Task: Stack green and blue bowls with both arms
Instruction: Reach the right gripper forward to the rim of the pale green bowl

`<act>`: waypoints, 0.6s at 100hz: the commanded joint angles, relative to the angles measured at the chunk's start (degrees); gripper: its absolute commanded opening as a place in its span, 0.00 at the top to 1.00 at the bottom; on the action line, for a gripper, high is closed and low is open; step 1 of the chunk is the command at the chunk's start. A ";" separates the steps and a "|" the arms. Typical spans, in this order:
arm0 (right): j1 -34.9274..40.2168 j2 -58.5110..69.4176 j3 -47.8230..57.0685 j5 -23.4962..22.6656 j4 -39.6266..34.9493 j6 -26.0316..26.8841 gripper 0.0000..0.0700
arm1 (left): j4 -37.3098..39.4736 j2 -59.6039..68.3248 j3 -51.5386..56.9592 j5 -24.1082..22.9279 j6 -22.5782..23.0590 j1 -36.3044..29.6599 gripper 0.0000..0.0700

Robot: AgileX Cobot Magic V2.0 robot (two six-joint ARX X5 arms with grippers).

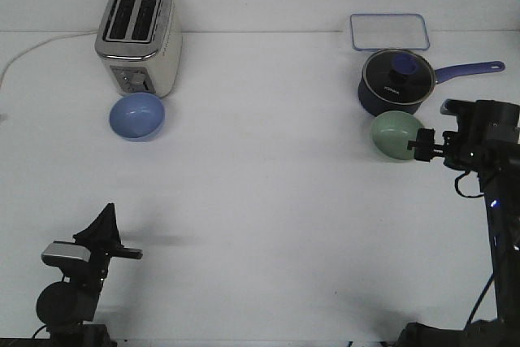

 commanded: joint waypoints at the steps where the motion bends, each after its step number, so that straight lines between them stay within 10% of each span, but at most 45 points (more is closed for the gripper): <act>1: -0.55 4.13 2.97 0.02 0.74 -2.10 0.36 | 0.59 -0.11 -1.14 -0.11 0.04 0.07 0.99; 60: -0.98 22.23 6.27 -0.20 9.86 -3.56 0.36 | 0.59 -0.11 -1.14 -0.13 0.02 0.07 0.98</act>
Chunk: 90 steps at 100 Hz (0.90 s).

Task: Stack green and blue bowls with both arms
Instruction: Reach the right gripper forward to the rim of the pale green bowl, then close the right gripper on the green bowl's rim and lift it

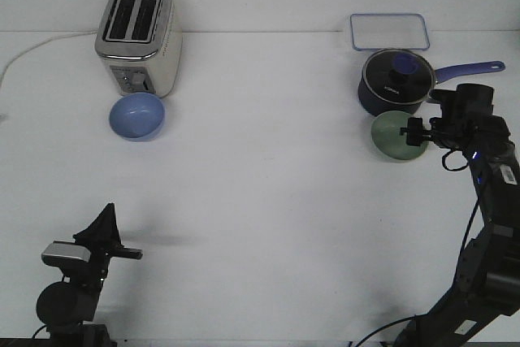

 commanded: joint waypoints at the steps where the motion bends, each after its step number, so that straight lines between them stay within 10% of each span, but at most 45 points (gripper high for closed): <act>1: -0.09 2.51 1.20 -0.15 0.74 -0.72 0.36 | 0.59 -0.13 -1.14 -0.13 0.02 0.07 0.99; 33: -0.09 8.15 1.18 -0.35 0.57 -0.63 0.38 | 0.59 -0.13 -1.14 -0.11 0.02 0.07 0.99; 57: -0.09 8.31 1.22 -0.33 0.20 -0.33 1.00 | 0.59 -0.13 -1.14 -0.13 0.02 0.07 0.99; 90: -0.07 4.94 1.25 -2.45 -1.64 2.08 1.00 | 0.59 -0.13 -1.14 -0.11 0.02 0.07 0.99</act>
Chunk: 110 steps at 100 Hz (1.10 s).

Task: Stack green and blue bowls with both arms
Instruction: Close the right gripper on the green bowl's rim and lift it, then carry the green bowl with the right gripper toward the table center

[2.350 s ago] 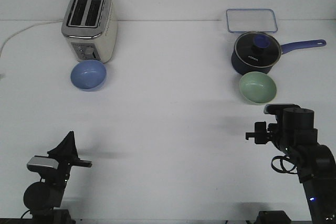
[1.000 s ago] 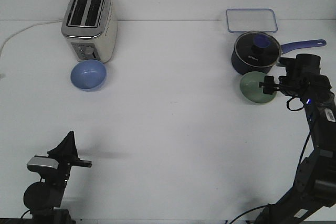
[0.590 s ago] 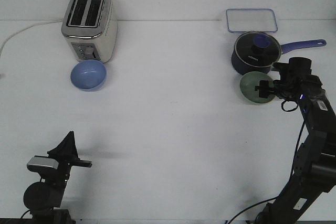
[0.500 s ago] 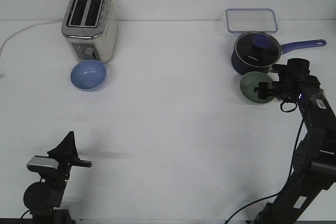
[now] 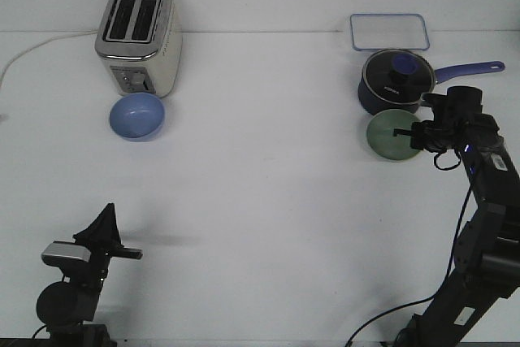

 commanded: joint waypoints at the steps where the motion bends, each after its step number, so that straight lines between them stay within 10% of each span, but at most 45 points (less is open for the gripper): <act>1: -0.02 -0.52 0.07 -0.72 -1.53 0.17 1.00 | 0.59 -0.11 -1.14 -0.11 0.02 0.07 0.99; 33: 3.67 -8.61 0.07 -14.58 -3.45 3.19 1.00 | 0.59 -0.11 -1.14 -0.13 0.02 0.07 0.99; 110: 37.68 -7.10 -0.17 -16.11 -4.48 1.25 1.00 | 0.59 -0.11 -1.14 -0.13 0.02 0.07 0.99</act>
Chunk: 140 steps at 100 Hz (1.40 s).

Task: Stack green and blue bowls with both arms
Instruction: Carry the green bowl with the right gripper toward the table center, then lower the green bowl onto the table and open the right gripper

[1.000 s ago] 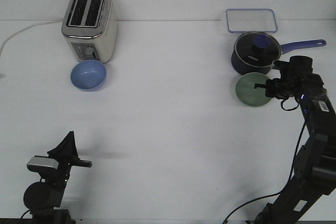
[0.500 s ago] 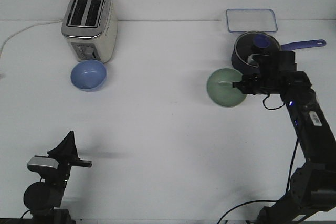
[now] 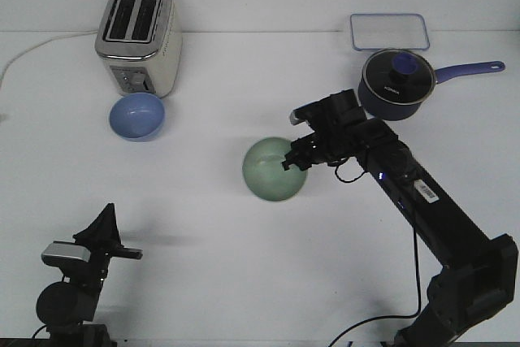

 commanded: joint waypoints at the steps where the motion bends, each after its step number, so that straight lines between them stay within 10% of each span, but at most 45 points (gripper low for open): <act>1: 1.62 2.62 0.57 -0.22 0.46 -0.61 1.00 | 0.59 -0.11 -1.14 -0.13 0.02 0.07 0.99; 140: 7.30 13.49 0.26 1.77 0.92 0.55 0.99 | 0.59 -0.11 -1.14 -0.13 0.02 0.07 0.98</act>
